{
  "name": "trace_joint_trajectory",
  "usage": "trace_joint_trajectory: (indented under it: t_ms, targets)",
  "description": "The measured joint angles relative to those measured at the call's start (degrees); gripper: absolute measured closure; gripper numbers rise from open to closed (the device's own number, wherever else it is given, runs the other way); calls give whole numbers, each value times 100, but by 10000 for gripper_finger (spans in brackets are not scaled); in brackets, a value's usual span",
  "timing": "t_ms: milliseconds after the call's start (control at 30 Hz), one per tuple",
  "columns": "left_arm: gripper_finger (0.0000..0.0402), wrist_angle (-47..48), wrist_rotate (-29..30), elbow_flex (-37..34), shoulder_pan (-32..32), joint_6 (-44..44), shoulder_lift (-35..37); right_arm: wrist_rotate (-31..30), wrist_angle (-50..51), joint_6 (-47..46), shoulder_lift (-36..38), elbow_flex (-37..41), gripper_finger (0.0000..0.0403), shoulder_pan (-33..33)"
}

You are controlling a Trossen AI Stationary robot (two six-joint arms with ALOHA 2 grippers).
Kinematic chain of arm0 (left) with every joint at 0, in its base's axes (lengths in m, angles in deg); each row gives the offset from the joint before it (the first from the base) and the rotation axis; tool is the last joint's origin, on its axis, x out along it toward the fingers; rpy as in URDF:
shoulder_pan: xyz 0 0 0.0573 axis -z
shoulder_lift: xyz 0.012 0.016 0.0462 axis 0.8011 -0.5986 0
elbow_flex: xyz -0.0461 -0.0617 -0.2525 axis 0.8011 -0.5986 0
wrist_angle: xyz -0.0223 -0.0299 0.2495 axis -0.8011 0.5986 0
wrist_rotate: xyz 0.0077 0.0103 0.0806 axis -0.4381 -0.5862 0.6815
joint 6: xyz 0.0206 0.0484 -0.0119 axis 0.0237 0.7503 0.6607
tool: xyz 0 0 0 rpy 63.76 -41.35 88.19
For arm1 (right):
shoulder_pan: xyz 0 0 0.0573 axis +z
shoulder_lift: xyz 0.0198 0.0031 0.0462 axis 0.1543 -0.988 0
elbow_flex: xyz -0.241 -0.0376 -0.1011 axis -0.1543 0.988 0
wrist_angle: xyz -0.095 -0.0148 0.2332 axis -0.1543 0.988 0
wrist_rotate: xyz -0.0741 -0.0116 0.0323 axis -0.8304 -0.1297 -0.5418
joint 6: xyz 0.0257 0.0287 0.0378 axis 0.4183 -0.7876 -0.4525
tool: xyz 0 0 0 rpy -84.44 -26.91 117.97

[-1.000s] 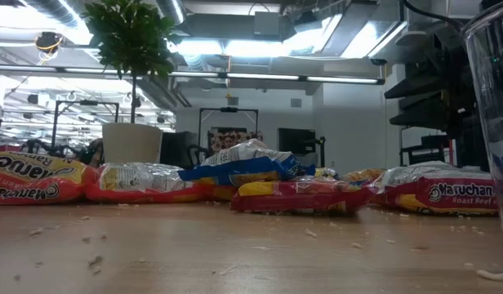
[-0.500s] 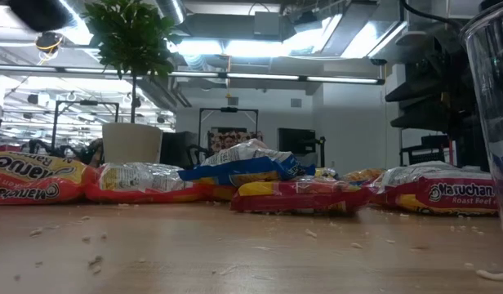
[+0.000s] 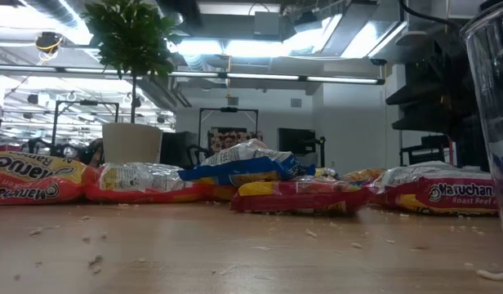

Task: Sort Maruchan noodles
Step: Put the blue noodle pack into the right transparent bin

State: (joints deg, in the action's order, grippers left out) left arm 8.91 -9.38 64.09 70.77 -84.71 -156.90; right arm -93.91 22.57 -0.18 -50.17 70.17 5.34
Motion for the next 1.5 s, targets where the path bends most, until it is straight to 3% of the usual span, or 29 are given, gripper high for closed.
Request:
trace_joint_trajectory:
  t_ms: [267, 633, 1100, 1333, 1500]
  targets:
    - [247, -1409, -423, -382, -341, 570, -1001, 2, 160, -2, -1, 0, 123, 0]
    - [191, -1911, -1259, -384, -560, 422, -1703, 4, 185, -1, 0, 0, 123, 0]
    - [153, -1921, -978, -384, -549, 441, -1848, 4, 220, 17, -1, 0, 123, 0]
    - [150, -1980, -46, -379, -351, 438, -1985, 4, 220, 17, 0, 0, 123, 0]
    - [150, -2015, 48, -385, -177, 219, -2211, 4, 220, 17, 0, 0, 123, 0]
